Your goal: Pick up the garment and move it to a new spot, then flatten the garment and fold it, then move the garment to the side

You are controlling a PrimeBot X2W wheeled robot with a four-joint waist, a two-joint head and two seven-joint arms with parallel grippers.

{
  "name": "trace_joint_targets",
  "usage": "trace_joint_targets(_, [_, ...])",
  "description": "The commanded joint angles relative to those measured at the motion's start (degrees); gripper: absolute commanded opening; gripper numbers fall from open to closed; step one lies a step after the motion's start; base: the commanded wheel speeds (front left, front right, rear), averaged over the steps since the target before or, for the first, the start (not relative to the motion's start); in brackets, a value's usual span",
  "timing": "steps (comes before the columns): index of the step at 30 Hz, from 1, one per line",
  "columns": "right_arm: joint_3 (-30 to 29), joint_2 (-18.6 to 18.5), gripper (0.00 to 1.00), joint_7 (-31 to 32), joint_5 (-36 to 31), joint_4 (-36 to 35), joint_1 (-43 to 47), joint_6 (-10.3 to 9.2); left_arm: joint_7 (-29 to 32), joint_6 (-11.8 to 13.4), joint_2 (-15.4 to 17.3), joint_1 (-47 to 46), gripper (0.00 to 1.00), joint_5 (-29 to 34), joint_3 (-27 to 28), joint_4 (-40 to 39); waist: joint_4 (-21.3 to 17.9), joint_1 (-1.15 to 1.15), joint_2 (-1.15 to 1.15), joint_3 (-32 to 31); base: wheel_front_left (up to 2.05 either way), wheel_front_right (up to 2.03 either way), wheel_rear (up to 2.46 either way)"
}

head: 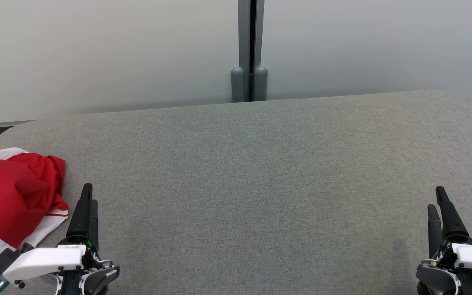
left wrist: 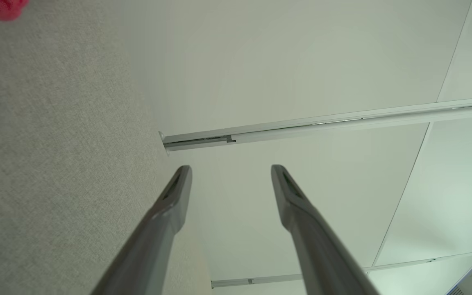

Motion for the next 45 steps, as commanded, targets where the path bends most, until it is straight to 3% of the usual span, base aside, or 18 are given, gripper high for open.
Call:
trace_joint_targets(1, [0.3,-1.1,1.00,-0.8,-1.7,-1.3,-1.6,0.17,-0.5,0.0,0.7,-2.0,1.00,1.6,0.0,-1.2,0.0,0.00,0.00,0.0,0.00,0.00,0.00])
trace_joint_targets(17, [2.0,-3.8,1.00,-4.8,-21.0,-3.3,-1.8,0.19,-4.4,0.0,0.4,-2.5,1.00,23.0,-1.0,-5.4,0.1,0.00,0.00,-0.3,0.00,0.00,0.00])
trace_joint_targets(32, [3.9,-5.7,1.00,-7.6,-38.2,-2.0,-1.9,0.21,-7.2,-0.1,0.9,-2.2,1.00,39.3,-2.3,-4.1,0.2,0.00,0.00,-0.6,0.00,0.00,0.00])
trace_joint_targets(45, [6.4,-6.7,1.00,-9.6,-48.6,0.1,-1.8,0.22,-9.6,0.6,1.4,-0.9,1.00,51.8,-3.6,-3.8,0.3,0.00,0.00,-0.9,0.00,0.00,0.00])
